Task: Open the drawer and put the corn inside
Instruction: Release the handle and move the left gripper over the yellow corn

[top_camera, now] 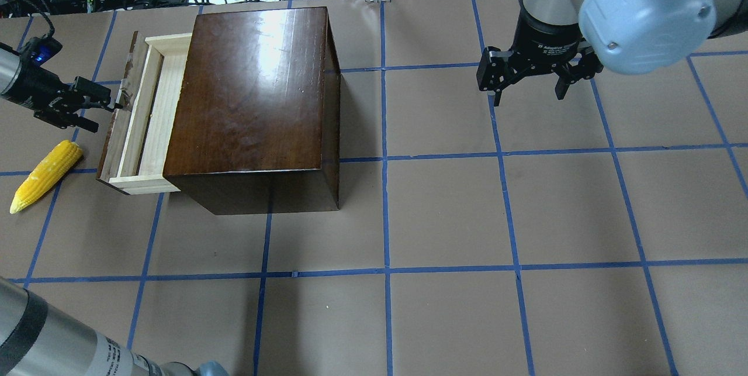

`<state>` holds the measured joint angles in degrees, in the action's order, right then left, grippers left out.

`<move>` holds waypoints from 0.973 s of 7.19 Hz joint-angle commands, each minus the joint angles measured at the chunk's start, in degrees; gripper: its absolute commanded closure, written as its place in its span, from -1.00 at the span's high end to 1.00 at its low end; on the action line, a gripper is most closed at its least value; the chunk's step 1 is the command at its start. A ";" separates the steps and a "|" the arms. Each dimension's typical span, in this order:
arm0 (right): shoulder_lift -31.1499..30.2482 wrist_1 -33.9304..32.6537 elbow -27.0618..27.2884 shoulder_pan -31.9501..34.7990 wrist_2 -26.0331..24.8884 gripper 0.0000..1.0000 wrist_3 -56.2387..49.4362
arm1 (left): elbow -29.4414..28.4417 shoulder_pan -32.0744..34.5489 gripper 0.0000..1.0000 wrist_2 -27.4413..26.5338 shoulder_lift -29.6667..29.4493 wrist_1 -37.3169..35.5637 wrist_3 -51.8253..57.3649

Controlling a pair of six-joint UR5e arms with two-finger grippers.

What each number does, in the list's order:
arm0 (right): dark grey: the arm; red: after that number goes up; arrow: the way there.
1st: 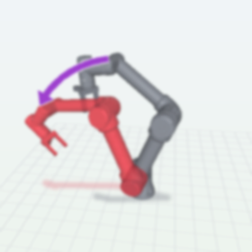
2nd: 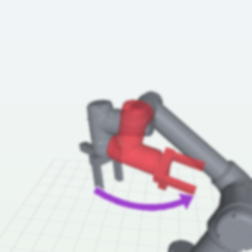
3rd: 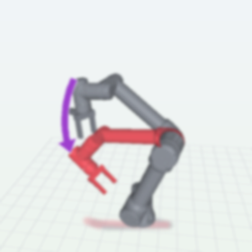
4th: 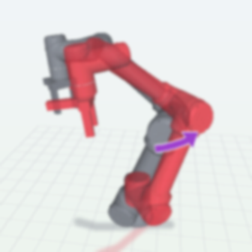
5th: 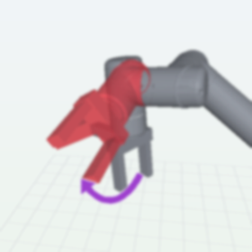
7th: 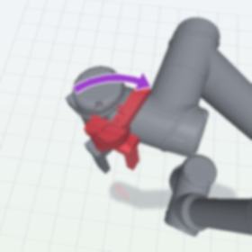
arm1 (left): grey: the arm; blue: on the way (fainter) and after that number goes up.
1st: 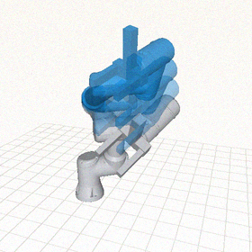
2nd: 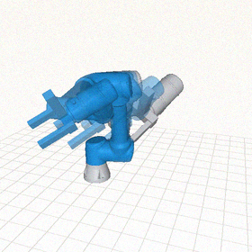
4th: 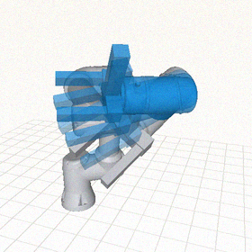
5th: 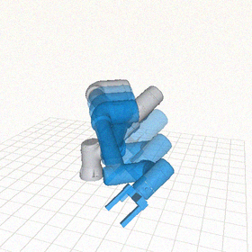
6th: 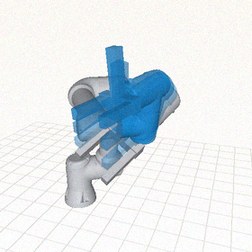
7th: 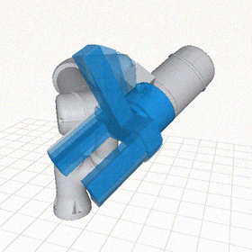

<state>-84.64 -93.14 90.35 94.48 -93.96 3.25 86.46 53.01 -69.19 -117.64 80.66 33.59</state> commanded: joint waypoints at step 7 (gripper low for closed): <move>0.00 -0.02 0.00 0.00 0.00 1.00 0.00 | -5.96 -2.82 1.00 -19.09 2.06 2.57 19.68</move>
<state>-84.64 -93.12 90.35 94.48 -93.95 3.25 80.64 51.06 -82.78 -115.28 83.58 45.14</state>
